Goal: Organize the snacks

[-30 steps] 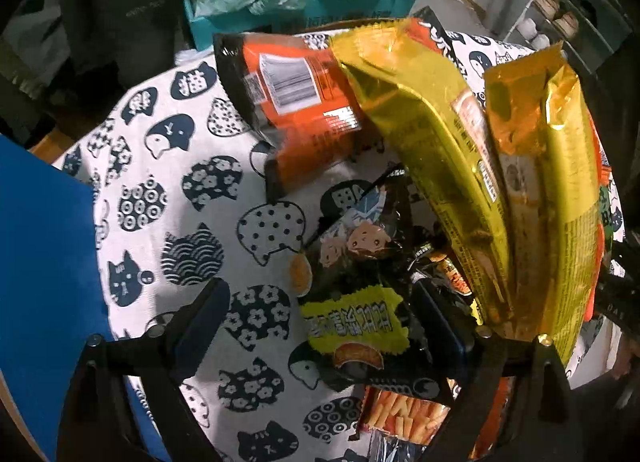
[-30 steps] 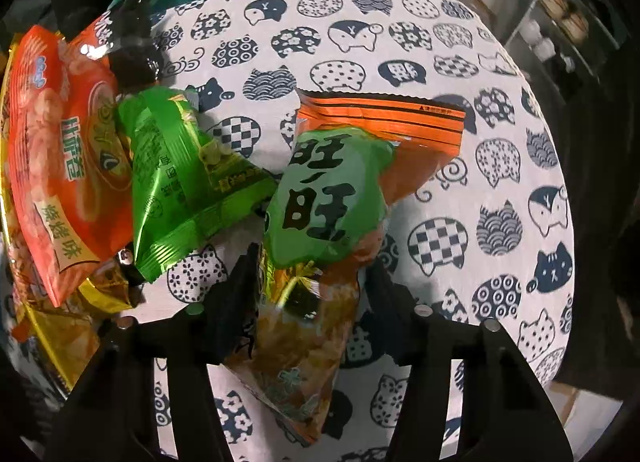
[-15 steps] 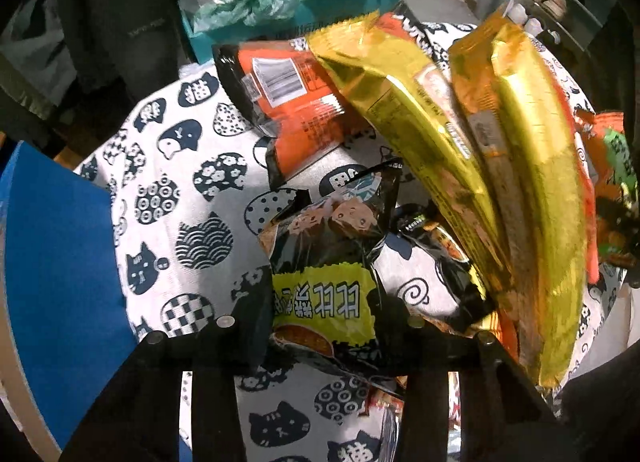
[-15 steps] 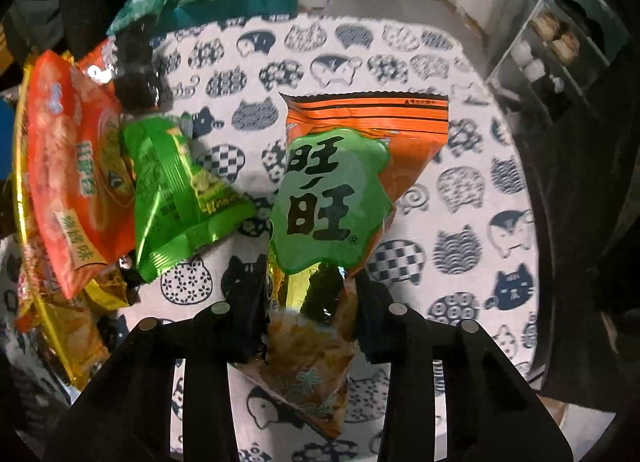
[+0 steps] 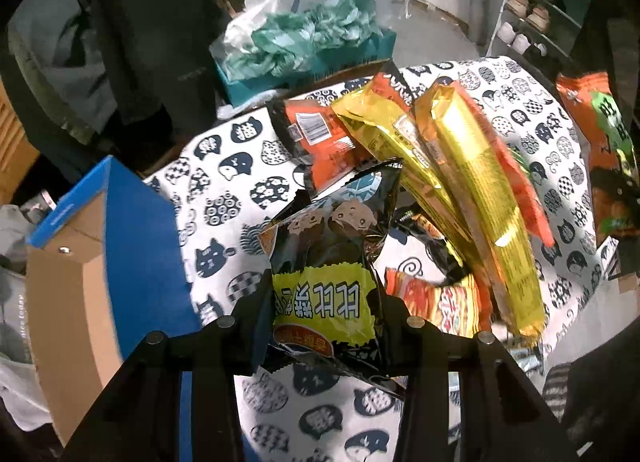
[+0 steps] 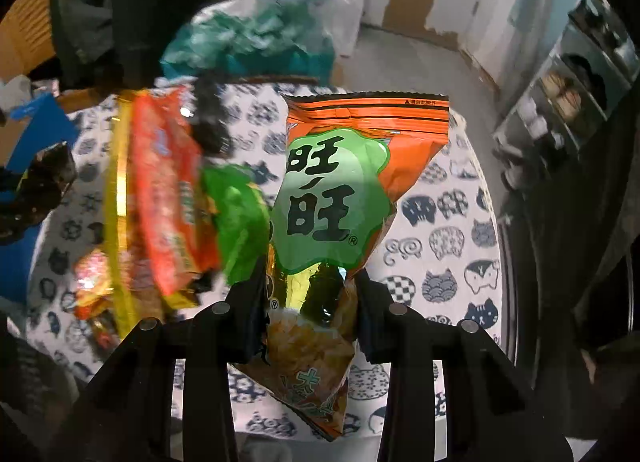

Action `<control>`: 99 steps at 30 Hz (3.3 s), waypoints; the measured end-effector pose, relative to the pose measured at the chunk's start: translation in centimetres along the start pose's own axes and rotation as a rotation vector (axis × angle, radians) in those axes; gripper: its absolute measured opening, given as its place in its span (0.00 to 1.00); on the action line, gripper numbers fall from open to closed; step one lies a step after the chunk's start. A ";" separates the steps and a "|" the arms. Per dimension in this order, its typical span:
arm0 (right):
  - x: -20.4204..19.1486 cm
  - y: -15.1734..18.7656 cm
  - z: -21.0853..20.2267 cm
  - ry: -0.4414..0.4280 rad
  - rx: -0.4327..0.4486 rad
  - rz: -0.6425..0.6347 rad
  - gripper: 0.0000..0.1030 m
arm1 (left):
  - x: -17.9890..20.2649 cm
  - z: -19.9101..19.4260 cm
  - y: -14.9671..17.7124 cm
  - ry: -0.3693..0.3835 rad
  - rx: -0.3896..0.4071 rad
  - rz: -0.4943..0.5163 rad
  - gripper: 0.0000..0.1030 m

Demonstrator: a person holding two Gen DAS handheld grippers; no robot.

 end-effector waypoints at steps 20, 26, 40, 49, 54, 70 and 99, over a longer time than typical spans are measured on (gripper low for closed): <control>-10.0 -3.5 -8.7 -0.175 0.151 -0.168 0.34 | -2.9 -9.4 2.3 -0.046 0.111 0.022 0.42; -13.7 -4.6 -10.2 -0.218 0.163 -0.217 0.34 | -5.0 -11.2 3.4 -0.059 0.142 -0.005 0.42; -24.1 -6.9 -13.1 -0.322 0.173 -0.335 0.34 | -11.6 -14.1 6.5 -0.094 0.200 -0.082 0.42; -30.8 -7.9 -14.6 -0.372 0.173 -0.418 0.34 | -16.3 -14.6 9.4 -0.132 0.202 -0.143 0.42; -34.3 -8.3 -15.1 -0.401 0.162 -0.456 0.34 | -19.1 -14.9 10.7 -0.144 0.205 -0.196 0.42; -42.2 -7.2 -15.0 -0.451 0.113 -0.568 0.39 | -22.8 -14.3 13.0 -0.188 0.168 -0.260 0.44; -28.0 -7.1 -12.8 -0.328 0.147 -0.376 0.69 | -14.2 -13.2 7.5 -0.087 0.194 -0.133 0.74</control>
Point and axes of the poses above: each gripper's, at about its wrist camera, not at the fingertips, and z roughly the way its jaws point, x to its right, y to its underside, the point moved 9 cm from there along z, roughly the way its jaws point, and after that the axes turned 14 degrees about y, right-handed, at the moved point
